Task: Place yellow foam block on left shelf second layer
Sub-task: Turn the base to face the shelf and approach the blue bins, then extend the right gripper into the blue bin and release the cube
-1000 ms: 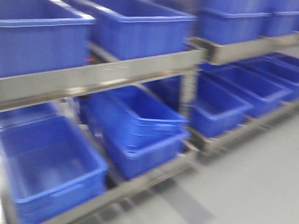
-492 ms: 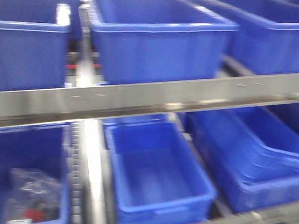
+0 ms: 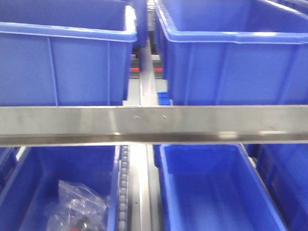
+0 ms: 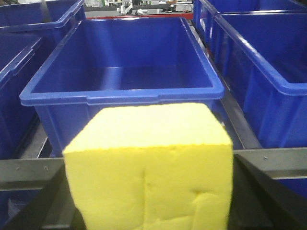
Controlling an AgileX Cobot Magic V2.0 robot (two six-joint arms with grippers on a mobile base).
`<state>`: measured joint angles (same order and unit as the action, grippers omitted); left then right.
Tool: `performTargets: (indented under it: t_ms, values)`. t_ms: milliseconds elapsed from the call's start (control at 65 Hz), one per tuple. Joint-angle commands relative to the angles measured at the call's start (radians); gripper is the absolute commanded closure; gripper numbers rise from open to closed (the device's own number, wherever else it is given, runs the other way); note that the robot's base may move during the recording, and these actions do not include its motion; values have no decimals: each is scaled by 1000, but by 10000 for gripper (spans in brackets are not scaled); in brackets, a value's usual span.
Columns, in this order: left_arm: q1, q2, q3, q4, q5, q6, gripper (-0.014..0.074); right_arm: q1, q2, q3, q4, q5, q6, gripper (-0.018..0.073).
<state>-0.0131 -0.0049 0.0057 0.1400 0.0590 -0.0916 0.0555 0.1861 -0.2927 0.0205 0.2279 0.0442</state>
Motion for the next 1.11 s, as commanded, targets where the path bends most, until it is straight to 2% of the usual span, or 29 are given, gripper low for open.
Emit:
performTargets:
  t_ms: [0,1092]
  values:
    - [1,-20,25,-6,-82,-5,460,-7,12,-28,-2,-93,-6,85]
    - [1,-20,25,-6,-82,-5,460,-7,12,-28,-2,-93,-6,85]
